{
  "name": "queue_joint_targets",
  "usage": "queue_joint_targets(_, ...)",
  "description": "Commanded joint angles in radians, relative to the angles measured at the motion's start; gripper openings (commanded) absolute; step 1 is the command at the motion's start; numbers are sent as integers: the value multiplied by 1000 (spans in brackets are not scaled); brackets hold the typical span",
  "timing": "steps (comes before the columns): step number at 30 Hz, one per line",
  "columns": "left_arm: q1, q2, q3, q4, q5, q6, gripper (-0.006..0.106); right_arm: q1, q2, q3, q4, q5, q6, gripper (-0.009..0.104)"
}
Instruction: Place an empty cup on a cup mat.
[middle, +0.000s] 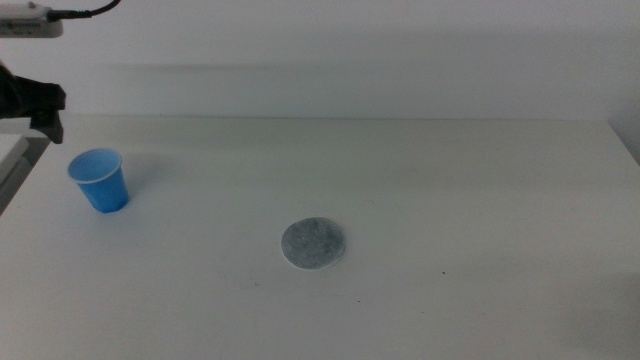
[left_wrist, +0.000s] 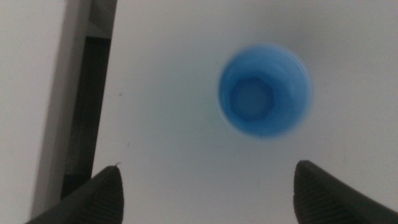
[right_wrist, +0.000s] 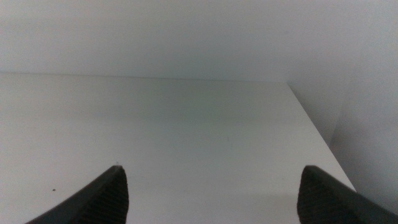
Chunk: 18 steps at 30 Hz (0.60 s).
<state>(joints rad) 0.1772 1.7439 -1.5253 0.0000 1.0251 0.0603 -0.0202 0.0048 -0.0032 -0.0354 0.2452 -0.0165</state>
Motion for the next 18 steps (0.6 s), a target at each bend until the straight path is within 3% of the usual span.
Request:
queue_joint_targets(1, 14, 80, -77, -33, 34, 27, 94, 1, -5, 3, -3, -7, -4, 93)
queue_joint_targets(14, 12, 328, -163, -79, -30, 100, 93, 1, -5, 3, -3, -7, -4, 93)
queue_joint_targets(18, 12, 364, -163, -91, -40, 119, 81, 1, -5, 3, -3, -7, -4, 93)
